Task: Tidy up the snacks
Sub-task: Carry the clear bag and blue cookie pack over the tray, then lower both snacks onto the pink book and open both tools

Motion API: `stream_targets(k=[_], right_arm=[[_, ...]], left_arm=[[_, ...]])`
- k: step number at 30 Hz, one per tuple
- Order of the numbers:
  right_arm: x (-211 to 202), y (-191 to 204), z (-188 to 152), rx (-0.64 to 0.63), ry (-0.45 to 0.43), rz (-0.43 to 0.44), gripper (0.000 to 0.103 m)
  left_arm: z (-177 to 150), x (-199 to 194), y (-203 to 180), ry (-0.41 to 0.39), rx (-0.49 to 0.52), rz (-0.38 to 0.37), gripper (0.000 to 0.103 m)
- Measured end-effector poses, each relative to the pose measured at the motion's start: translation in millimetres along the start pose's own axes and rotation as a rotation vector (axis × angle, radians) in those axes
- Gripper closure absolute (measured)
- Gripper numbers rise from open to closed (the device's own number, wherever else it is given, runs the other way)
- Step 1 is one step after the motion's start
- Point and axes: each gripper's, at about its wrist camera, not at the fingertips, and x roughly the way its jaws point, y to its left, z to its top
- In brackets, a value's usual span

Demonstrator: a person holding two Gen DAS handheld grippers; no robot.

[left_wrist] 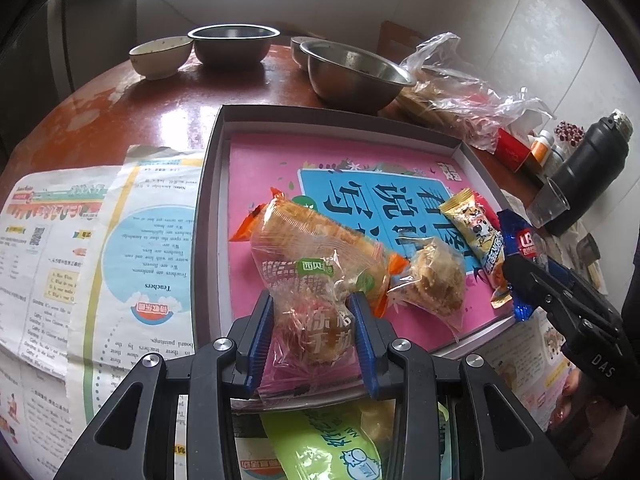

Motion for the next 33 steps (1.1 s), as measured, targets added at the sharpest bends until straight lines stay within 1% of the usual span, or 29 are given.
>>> stream_targets(k=[16, 25, 29, 33], right_arm=[[23, 9, -3, -0.035, 0.043, -0.017, 0.044], [24, 13, -3, -0.047, 0.045, -0.019, 0.043], [24, 15, -3, -0.059, 0.04, -0.011, 0.039], [22, 15, -2, -0.06, 0.028, -0.012, 0.038]], left_arm=[[0, 2, -1, 0.0, 0.004, -0.002, 0.064], [-1, 1, -1, 0.0, 0.002, -0.003, 0.064], [-1, 1, -1, 0.0, 0.001, -0.002, 0.064], [-1, 1, 0, 0.001, -0.002, -0.004, 0.064]])
